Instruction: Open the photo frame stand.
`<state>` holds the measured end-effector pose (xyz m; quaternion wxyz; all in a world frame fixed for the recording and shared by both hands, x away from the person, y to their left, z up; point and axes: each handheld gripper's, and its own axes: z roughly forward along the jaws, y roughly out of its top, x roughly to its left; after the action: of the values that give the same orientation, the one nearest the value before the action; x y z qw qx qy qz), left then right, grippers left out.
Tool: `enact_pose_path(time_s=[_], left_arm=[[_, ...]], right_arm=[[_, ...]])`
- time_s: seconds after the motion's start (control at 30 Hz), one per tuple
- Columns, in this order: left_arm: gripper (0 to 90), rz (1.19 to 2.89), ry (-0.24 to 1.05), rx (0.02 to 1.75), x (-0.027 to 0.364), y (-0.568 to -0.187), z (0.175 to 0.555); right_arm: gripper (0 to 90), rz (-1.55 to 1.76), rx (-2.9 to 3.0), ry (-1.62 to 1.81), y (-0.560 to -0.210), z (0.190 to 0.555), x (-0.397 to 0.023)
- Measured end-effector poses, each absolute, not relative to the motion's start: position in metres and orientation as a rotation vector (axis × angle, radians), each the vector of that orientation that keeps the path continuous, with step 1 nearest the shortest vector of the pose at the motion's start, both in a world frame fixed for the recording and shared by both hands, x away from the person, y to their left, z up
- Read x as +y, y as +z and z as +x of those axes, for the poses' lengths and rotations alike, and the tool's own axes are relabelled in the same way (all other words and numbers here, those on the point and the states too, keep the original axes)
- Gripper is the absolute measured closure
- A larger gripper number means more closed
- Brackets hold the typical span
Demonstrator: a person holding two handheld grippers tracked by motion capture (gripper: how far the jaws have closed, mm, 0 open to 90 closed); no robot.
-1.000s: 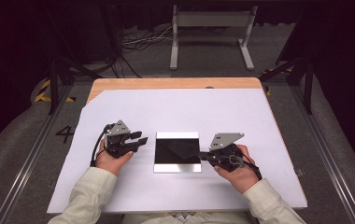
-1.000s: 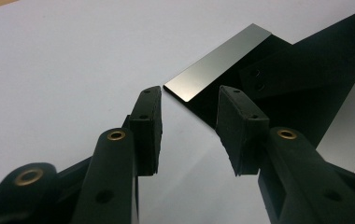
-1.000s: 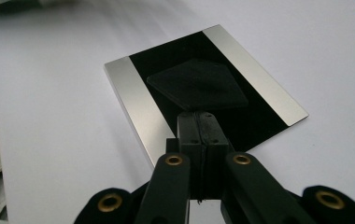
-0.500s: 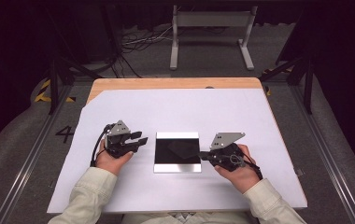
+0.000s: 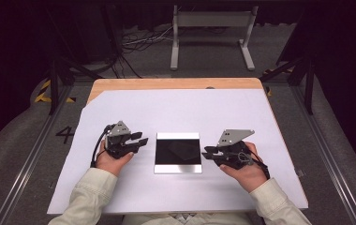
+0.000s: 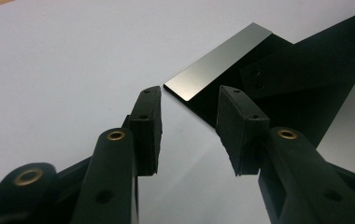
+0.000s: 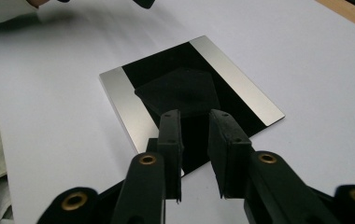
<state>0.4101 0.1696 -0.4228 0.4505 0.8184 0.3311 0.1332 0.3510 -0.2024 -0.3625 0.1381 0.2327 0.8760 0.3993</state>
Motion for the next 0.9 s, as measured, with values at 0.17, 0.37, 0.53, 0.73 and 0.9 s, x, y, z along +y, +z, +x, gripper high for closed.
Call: enact_pose_path(time_s=[0.17,0.37,0.53,0.73,0.9], left_arm=[[60.8,2.020,0.328,0.823,0.171,-0.424,0.411],[60.8,2.023,0.330,0.832,0.172,-0.424,0.411],[60.7,2.020,0.328,0.835,0.173,-0.424,0.412],[60.5,2.013,0.332,0.841,0.175,-0.423,0.410],[60.5,2.014,0.333,0.844,0.175,-0.423,0.409]], right_arm=[[67.8,0.693,2.518,1.172,-0.359,0.353,-0.204],[61.7,0.730,2.502,1.226,-0.355,0.358,-0.205],[57.2,0.766,2.491,1.261,-0.351,0.364,-0.205],[55.6,0.833,2.514,1.280,-0.351,0.372,-0.204],[52.3,0.891,2.525,1.298,-0.351,0.381,-0.205]])
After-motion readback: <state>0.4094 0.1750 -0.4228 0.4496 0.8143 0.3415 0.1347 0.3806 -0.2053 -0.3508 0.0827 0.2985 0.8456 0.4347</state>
